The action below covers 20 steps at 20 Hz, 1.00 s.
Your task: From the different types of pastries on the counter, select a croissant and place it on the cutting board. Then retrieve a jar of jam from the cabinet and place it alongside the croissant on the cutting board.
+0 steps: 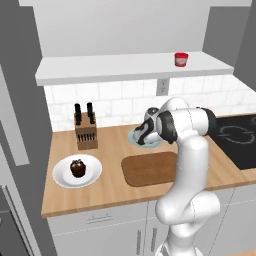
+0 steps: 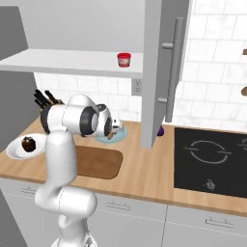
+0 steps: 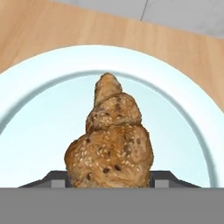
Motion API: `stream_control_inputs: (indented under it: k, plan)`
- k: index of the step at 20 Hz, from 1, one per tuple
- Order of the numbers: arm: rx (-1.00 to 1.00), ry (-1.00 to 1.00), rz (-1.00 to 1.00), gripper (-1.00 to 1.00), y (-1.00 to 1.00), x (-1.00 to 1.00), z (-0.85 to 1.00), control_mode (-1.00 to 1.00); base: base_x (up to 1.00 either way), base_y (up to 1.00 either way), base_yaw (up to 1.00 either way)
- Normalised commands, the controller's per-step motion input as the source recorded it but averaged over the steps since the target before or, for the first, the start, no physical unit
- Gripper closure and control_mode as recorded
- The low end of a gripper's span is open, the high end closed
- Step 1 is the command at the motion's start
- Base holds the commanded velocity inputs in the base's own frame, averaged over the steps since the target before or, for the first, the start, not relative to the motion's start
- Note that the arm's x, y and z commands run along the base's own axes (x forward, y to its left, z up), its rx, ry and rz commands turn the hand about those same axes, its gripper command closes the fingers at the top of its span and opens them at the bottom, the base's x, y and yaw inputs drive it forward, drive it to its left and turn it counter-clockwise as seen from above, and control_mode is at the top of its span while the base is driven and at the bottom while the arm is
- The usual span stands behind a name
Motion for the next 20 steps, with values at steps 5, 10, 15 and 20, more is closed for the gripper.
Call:
stream_control_inputs:
  k: [5, 10, 15, 20]
  plan:
    - [0.00, 0.00, 0.00, 1.00, 0.00, 0.04, -0.02, -1.00, 0.00, 0.00, 0.00]
    - [0.03, -0.12, 0.00, 1.00, 0.00, -0.36, 0.48, -1.00, 0.00, 0.00, 0.00]
    - [0.02, -0.03, 0.07, 1.00, 0.07, -0.90, 0.41, -1.00, 0.00, 0.00, 0.00]
    - [0.00, 0.05, 0.15, 1.00, 0.13, -1.00, 0.34, -1.00, 0.00, 0.00, 0.00]
